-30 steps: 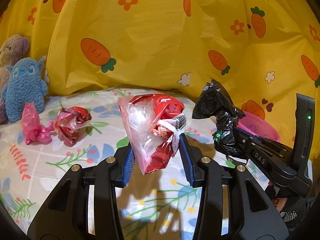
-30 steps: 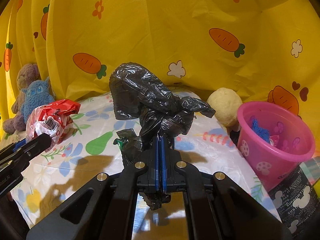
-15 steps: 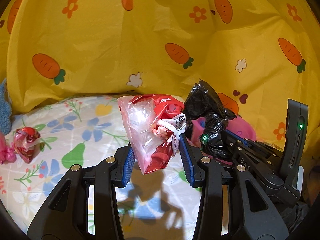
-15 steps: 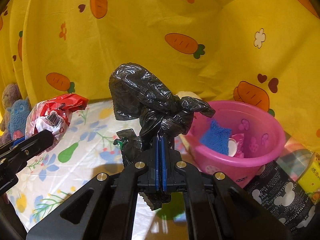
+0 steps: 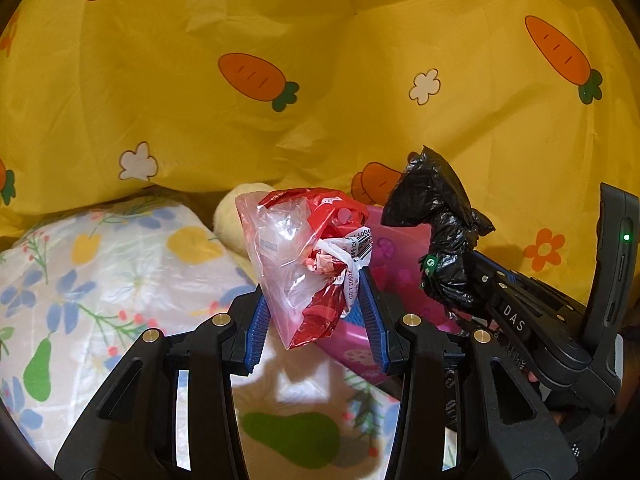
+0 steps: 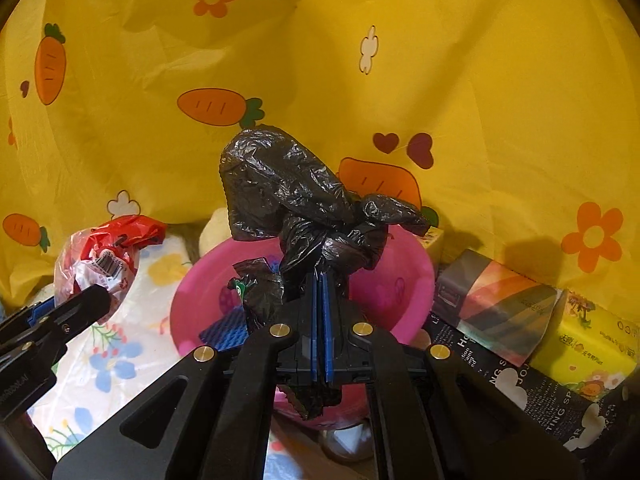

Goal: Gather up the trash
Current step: 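Carry the wrapper and black bag over the pink bucket with both tools, then open both tools to drop the wrapper and black bag into the bucket, then move both open tools back toward the pink bag and red wrapper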

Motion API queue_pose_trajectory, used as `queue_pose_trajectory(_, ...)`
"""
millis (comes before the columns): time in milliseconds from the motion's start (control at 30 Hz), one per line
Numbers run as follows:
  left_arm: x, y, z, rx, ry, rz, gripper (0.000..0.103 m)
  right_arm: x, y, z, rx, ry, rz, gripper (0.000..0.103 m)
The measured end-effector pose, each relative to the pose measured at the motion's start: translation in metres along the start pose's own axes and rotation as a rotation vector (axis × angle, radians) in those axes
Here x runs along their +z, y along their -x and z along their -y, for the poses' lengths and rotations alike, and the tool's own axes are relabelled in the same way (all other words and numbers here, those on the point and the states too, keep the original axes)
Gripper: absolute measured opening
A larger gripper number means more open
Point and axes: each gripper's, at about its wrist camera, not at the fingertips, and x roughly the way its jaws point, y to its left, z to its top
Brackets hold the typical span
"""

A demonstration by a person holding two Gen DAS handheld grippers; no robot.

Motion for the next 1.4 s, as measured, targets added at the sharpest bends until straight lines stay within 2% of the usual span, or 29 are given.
queue_pose_trajectory(233, 0.005, -0.039, 0.018, -0.061, -0.018, -0.043, 0.041, 0.003, -0.016, 0.016, -0.016, -0.018, -0.020, 0.004)
queue_pose_trajectory(600, 0.008, -0.072, 0.019, -0.091, -0.013, -0.071, 0.042, 0.004, -0.035, 0.026, -0.020, -0.041, -0.049, 0.004)
queue_pose_trajectory(633, 0.008, -0.074, 0.019, -0.096, -0.014, -0.075, 0.044, 0.004, -0.036, 0.028, -0.020, -0.043, -0.050, 0.004)
queue_pose_trajectory(700, 0.006, -0.078, 0.018, -0.102, -0.016, -0.079, 0.056, 0.003, -0.039, 0.030, -0.018, -0.048, -0.052, 0.005)
queue_pose_trajectory(767, 0.005, -0.077, 0.016, -0.118, -0.014, -0.067, 0.071, 0.002, -0.041, 0.032, -0.021, -0.048, -0.057, 0.014)
queue_pose_trajectory(800, 0.004, -0.076, 0.014, -0.119, -0.009, -0.060, 0.074, 0.002, -0.041, 0.033, -0.022, -0.051, -0.059, 0.019)
queue_pose_trajectory(867, 0.004, -0.073, 0.009, -0.115, 0.011, -0.045, 0.080, 0.001, -0.040, 0.036, -0.020, -0.059, -0.050, 0.041)
queue_pose_trajectory(1000, 0.005, -0.062, -0.001, -0.095, 0.044, -0.023, 0.089, 0.002, -0.036, 0.039, -0.026, -0.069, -0.029, 0.050)
queue_pose_trajectory(1167, 0.000, -0.043, -0.010, -0.042, 0.053, 0.006, 0.095, 0.000, -0.027, 0.032, -0.050, -0.038, -0.002, 0.068)
queue_pose_trajectory(1400, -0.009, -0.013, -0.020, 0.014, 0.061, 0.038, 0.096, -0.006, -0.010, 0.013, -0.062, 0.032, 0.028, 0.077)
